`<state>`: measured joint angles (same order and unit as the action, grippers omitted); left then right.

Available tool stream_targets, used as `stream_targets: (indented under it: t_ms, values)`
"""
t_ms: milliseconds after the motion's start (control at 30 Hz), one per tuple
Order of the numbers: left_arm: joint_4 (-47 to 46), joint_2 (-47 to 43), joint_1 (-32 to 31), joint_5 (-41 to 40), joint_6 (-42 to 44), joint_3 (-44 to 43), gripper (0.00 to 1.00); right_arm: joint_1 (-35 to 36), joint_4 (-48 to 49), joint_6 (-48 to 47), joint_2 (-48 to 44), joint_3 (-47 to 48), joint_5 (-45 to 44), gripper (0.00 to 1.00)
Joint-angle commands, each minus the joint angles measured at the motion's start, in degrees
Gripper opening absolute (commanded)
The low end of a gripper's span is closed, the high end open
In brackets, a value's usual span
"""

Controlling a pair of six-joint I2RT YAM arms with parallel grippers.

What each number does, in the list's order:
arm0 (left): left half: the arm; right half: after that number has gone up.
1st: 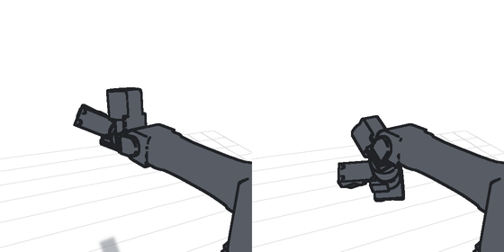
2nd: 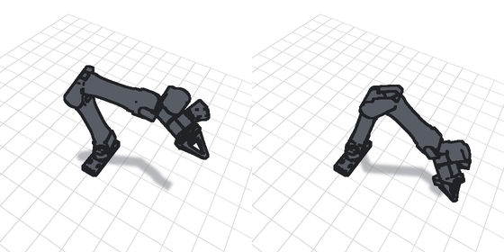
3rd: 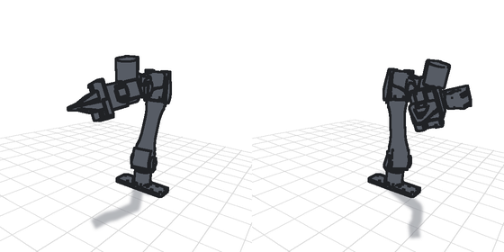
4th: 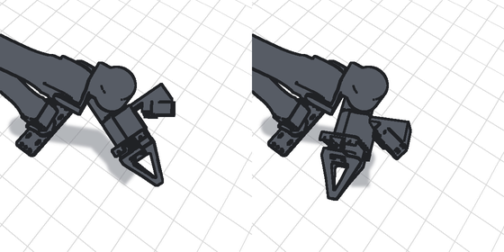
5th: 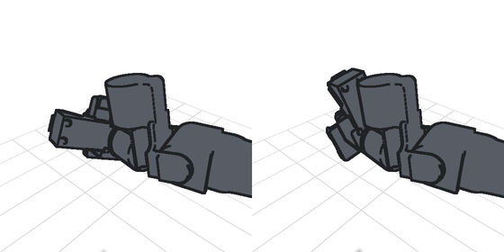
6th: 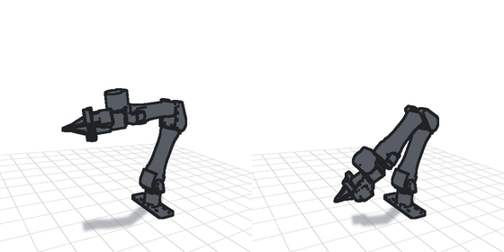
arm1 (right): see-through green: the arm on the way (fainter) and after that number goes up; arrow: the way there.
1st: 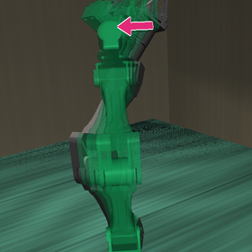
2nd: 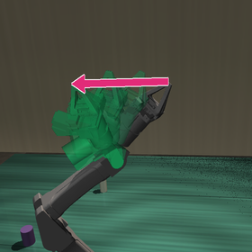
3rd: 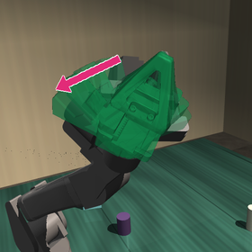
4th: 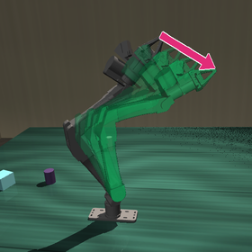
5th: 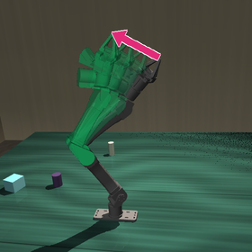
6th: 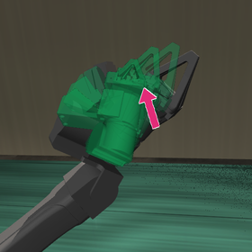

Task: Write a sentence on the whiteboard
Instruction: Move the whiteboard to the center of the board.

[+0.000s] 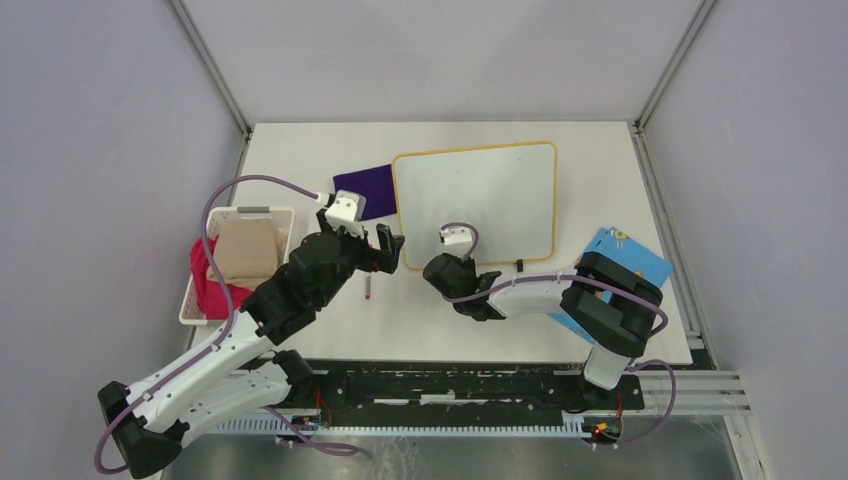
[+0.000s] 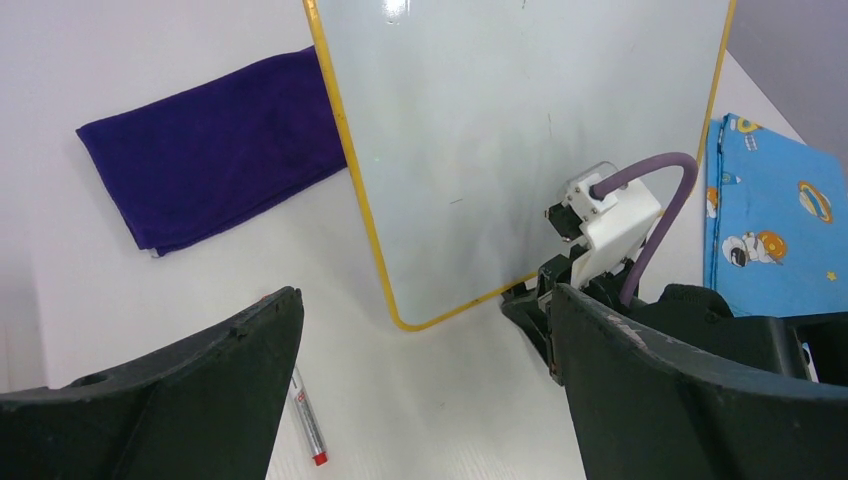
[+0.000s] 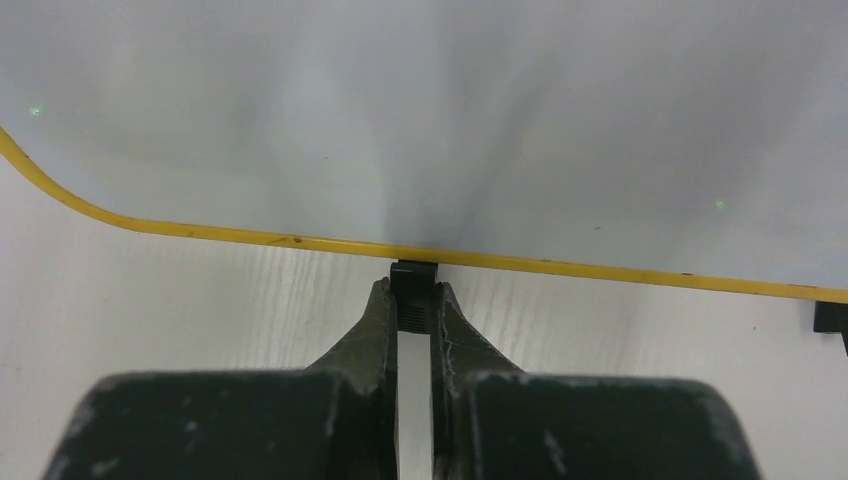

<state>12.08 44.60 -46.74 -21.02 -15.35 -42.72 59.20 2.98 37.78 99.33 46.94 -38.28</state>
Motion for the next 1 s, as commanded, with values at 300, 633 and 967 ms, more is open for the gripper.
stream_targets:
  t_ms: [300, 633, 967]
  values:
    - [-2.1, -0.6, -0.4, -1.9, 4.0, 0.0, 0.99, 2.4, -5.6, 3.9, -1.9, 2.0, 4.5, 0.46]
    - [-3.5, -3.3, -0.5, 0.6, 5.0, 1.0, 1.00, 1.5, -0.4, -9.4, -24.0, -10.8, 4.5, 0.76]
    - [-3.9, -2.9, -0.5, -0.1, 5.9, 1.2, 1.00, -15.3, 5.0, -17.6, -42.7, -30.6, 11.6, 0.61]
